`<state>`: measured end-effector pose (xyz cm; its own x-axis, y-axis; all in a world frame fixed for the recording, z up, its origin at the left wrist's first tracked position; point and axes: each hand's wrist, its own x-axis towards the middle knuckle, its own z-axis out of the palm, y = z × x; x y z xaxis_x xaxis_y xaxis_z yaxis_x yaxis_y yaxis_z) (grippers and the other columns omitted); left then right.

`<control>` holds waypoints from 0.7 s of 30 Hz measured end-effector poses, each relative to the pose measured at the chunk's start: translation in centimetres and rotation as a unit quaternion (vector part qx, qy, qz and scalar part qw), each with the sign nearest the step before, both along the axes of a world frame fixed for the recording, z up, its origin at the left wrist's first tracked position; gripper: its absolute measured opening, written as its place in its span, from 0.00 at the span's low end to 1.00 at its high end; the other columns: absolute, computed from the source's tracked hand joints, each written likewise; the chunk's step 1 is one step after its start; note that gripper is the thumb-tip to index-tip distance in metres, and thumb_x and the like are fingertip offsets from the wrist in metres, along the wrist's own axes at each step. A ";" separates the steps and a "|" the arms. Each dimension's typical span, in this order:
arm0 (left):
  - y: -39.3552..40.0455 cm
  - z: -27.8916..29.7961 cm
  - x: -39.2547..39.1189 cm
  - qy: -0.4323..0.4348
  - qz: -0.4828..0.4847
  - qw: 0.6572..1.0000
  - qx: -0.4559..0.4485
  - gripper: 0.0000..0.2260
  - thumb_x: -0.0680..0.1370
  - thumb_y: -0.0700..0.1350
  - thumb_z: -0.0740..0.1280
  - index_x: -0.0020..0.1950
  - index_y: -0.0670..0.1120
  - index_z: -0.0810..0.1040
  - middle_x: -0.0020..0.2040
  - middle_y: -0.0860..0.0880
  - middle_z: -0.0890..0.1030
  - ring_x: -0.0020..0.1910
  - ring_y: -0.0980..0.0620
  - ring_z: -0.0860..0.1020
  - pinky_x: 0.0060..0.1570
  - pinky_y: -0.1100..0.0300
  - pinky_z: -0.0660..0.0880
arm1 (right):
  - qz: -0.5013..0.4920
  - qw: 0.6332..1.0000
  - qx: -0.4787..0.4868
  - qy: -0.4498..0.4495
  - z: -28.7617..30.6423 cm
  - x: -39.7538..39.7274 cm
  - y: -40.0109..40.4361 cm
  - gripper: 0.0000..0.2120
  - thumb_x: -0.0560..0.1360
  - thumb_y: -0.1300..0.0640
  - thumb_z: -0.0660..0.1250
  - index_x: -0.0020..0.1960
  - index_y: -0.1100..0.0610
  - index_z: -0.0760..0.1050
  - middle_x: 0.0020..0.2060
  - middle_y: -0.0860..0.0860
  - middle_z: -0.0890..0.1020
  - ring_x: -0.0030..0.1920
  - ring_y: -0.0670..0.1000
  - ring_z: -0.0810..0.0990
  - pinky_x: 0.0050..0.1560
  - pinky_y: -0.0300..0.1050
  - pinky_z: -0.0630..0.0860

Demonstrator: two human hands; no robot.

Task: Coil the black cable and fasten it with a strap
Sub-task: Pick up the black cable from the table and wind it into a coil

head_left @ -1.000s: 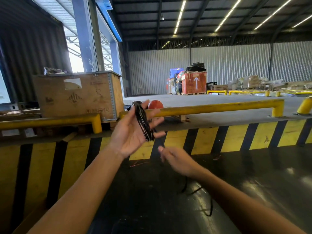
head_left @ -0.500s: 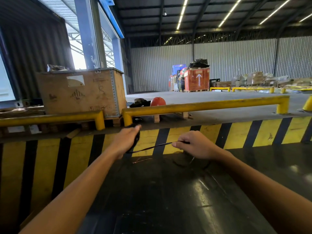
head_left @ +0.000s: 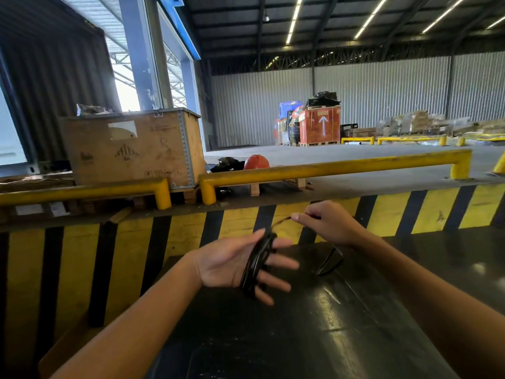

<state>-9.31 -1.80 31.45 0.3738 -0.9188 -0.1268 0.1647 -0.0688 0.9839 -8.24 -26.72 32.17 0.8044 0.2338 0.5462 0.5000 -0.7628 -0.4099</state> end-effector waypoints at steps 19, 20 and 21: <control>1.6 0.2 1.7 -0.399 0.353 0.800 0.276 0.17 0.82 0.56 0.51 0.60 0.51 0.75 0.56 0.45 0.78 0.50 0.50 0.76 0.59 0.50 0.72 | 0.140 0.977 -0.077 0.138 -0.4 -2.7 3.7 0.10 0.78 0.49 0.59 0.43 0.51 0.77 0.37 0.47 0.79 0.40 0.43 0.79 0.46 0.41 0.75; 1.2 -0.1 1.3 -0.389 0.305 0.814 0.305 0.14 0.81 0.57 0.52 0.58 0.56 0.75 0.57 0.46 0.77 0.51 0.50 0.76 0.61 0.49 0.71 | 0.145 0.978 -0.083 0.127 0.4 -2.6 3.4 0.10 0.78 0.50 0.60 0.41 0.49 0.77 0.36 0.46 0.79 0.38 0.42 0.78 0.45 0.40 0.74; 0.7 -0.3 0.7 -0.360 0.256 0.841 0.312 0.13 0.81 0.57 0.52 0.57 0.60 0.74 0.58 0.47 0.76 0.55 0.49 0.75 0.62 0.48 0.70 | 0.144 0.979 -0.092 0.109 1.0 -2.5 3.2 0.10 0.77 0.50 0.61 0.38 0.47 0.75 0.33 0.45 0.77 0.35 0.41 0.77 0.43 0.39 0.72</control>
